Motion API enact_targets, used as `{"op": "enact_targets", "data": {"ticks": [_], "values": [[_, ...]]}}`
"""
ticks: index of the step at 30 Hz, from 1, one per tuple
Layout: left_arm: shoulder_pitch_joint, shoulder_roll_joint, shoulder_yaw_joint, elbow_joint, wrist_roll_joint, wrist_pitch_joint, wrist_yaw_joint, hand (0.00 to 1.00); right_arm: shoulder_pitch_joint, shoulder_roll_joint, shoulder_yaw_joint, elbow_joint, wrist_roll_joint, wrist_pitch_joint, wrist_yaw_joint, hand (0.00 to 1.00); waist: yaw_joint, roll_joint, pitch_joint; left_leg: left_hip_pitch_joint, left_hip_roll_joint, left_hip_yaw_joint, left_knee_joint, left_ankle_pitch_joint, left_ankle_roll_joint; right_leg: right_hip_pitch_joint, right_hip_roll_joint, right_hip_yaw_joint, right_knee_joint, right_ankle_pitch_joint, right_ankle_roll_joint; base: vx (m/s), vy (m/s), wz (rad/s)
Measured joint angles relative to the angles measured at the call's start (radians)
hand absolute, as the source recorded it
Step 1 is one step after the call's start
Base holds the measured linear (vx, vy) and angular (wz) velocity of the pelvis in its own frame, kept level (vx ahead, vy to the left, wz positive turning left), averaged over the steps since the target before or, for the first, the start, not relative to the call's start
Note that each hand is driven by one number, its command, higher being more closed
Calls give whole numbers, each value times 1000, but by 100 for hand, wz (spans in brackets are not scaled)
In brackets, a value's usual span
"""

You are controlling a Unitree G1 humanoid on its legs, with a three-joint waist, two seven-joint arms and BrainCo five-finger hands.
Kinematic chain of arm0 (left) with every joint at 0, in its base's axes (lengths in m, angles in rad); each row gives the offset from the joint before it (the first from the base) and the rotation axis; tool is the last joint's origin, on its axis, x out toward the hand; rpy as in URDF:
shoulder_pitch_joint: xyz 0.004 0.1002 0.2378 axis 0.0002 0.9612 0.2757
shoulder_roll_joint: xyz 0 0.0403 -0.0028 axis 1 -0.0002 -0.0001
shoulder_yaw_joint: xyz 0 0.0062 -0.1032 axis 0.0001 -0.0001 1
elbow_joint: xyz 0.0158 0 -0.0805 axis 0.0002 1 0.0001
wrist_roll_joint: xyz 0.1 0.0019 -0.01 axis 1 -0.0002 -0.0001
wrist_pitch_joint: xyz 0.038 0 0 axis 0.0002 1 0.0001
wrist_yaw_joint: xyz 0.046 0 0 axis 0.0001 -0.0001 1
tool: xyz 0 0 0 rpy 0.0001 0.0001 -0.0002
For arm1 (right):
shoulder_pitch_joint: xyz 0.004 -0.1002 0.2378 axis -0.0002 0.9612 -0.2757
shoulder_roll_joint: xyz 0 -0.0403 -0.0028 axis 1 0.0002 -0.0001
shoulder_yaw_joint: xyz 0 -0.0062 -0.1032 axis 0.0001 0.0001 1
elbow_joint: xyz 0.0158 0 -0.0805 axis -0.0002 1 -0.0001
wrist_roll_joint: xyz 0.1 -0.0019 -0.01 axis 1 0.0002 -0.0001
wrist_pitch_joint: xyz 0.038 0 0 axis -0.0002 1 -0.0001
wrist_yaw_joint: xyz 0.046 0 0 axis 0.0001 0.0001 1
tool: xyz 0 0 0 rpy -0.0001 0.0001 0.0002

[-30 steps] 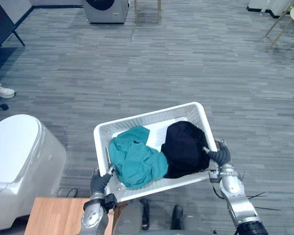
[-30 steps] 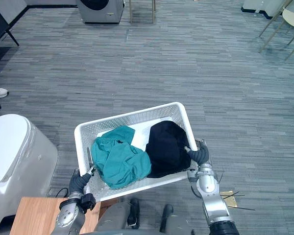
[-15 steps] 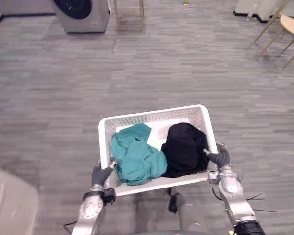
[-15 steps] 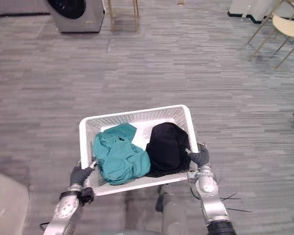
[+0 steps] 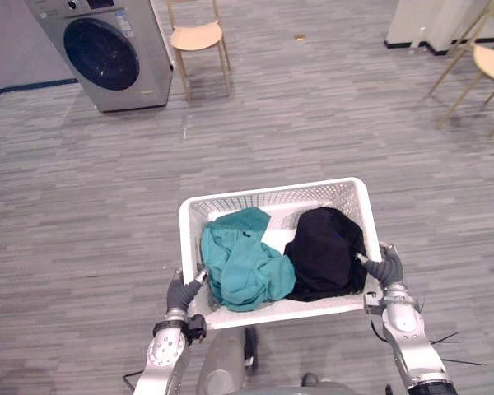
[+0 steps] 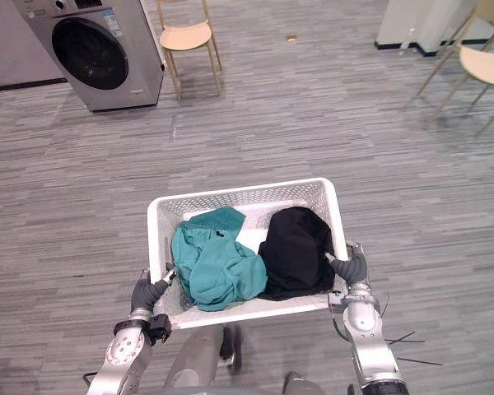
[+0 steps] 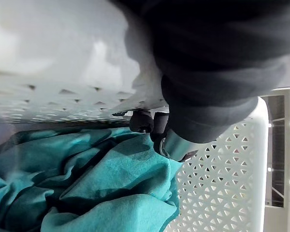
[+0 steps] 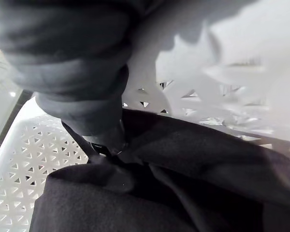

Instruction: Pick up the laundry basket with both hands and put the clothes into the washing machine.

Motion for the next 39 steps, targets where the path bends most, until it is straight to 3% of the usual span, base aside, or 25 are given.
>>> {"op": "enact_targets", "data": {"ticks": [1,2,3,6,8,12,14,15,17,19,20,21,22,23,24,25,27,29,32,33,34,35,37,38,39], "values": [[-1,3,0,-4,0,2,0,100,-4,5,1,12,0,0,-4,100,5,-9,-6,8,-20,11,4,34,44,14,-15,7,-4,-3,8,687,269,-11],[0,4,1,-18,0,9,1,100,-22,6,1,39,0,0,-8,100,-1,-40,-14,-7,-56,24,65,-2,177,33,-56,10,-2,10,28,717,292,7],[-2,1,-1,-22,1,12,1,100,-32,2,0,50,1,0,-8,100,-1,-46,-14,-18,-63,34,114,-40,200,28,-79,18,31,14,36,711,304,3],[17,4,-2,-25,1,16,1,100,-64,5,0,73,-4,-1,1,100,21,-60,-9,83,-88,83,143,-184,219,-184,-164,89,597,26,81,649,322,-37],[28,32,-5,-24,18,27,1,100,-62,41,1,134,-13,-1,4,100,-10,-82,-2,283,-152,83,54,-233,221,-314,-240,72,1038,29,40,618,277,7],[20,77,-5,-29,39,26,0,100,-56,59,9,139,-10,-26,5,100,-41,-76,-12,496,-160,64,-135,-238,217,-525,-201,-72,971,-33,-2,504,155,4],[11,84,-9,-28,57,29,-1,100,-56,60,6,139,-8,-27,5,100,-71,-76,-12,557,-159,35,-185,-248,199,-609,-125,-89,675,-11,-7,497,49,33],[10,84,-14,-27,80,31,-1,100,-50,57,4,139,-7,-27,5,100,-88,-82,-12,607,-169,9,-204,-261,175,-615,-76,-66,365,101,3,523,14,41],[10,84,-23,-27,104,32,-1,100,-44,52,1,139,-2,-27,4,100,-113,-105,-11,687,-203,-44,-235,-287,136,-635,-61,-25,143,213,7,773,-38,66],[16,87,-34,-28,120,32,-1,100,-24,50,-2,139,-2,-27,4,100,-131,-116,-19,757,-215,-91,-232,-327,103,-646,-60,-34,138,241,-54,675,-87,78],[21,78,-39,-21,123,32,-1,100,-10,46,-3,138,-2,-27,4,100,-139,-100,-33,779,-203,-120,-208,-356,96,-650,-47,-14,172,349,-134,777,-148,49],[28,58,-42,-8,135,33,-1,100,6,36,-5,139,-3,-23,6,100,-126,-49,-63,759,-160,-145,-111,-364,91,-674,-24,-30,269,404,-137,621,-121,29],[27,50,-42,-1,138,33,-1,100,6,32,-6,138,-3,-22,7,100,-119,-20,-68,728,-135,-149,-36,-364,89,-674,-16,-43,301,364,-133,759,-148,14],[24,41,-42,4,146,33,-1,100,6,24,-7,132,-4,-22,8,100,-122,21,-68,635,-97,-145,194,-322,20,-648,8,-67,334,301,-141,583,-123,12],[25,36,-42,5,149,33,-1,100,6,19,-4,129,-4,-21,9,100,-118,34,-67,582,-76,-135,321,-257,-54,-625,28,-66,338,277,-138,1007,-189,-8],[31,33,-41,5,156,33,-1,100,6,14,1,118,-3,-14,9,100,-77,46,-62,454,10,-81,658,-124,-105,-521,72,-56,322,214,-141,841,-145,-19],[33,38,-40,4,156,30,-1,100,8,14,1,92,-3,-14,6,100,-71,40,-40,352,82,-25,871,-182,-8,-389,97,-56,280,152,-150,594,-69,-4],[40,43,-40,3,155,25,-1,100,10,13,0,49,-2,-15,2,100,-47,10,-30,221,99,21,868,-251,67,-248,89,-25,200,114,-134,602,5,-8],[32,40,-37,-5,155,10,-1,100,-16,9,-3,48,0,-23,-7,100,-22,-27,-21,34,28,18,451,-280,68,-112,27,-10,83,82,-82,563,131,-14],[33,39,-36,-5,155,10,-1,100,-19,9,-3,50,0,-23,-8,100,-20,-27,-21,21,12,2,317,-259,44,-89,14,-7,66,73,-67,600,228,-15],[35,36,-35,-11,156,11,-1,100,-20,7,-3,56,0,-23,-9,100,-15,-16,-24,18,3,-34,35,-162,1,-42,2,0,32,51,-27,638,270,-21],[33,38,-35,-15,156,12,-1,100,-21,15,-3,82,1,-23,-11,100,2,-14,-28,40,-8,-5,6,1,30,12,-15,22,10,30,6,808,334,-16],[14,30,-34,-30,157,31,1,100,-30,14,-7,109,2,-21,-19,100,-2,-59,-37,10,-67,19,104,-61,186,39,-79,24,12,35,30,799,325,13],[13,24,-38,-41,159,35,0,100,-32,7,-12,109,5,-21,-19,100,5,-60,-36,-4,-74,36,169,-119,219,36,-101,30,45,39,39,834,353,-3],[19,22,-40,-42,159,38,1,100,-39,11,-19,114,7,-21,-17,100,24,-61,-37,24,-83,55,214,-205,229,-26,-131,59,236,19,70,538,228,-20]]}}
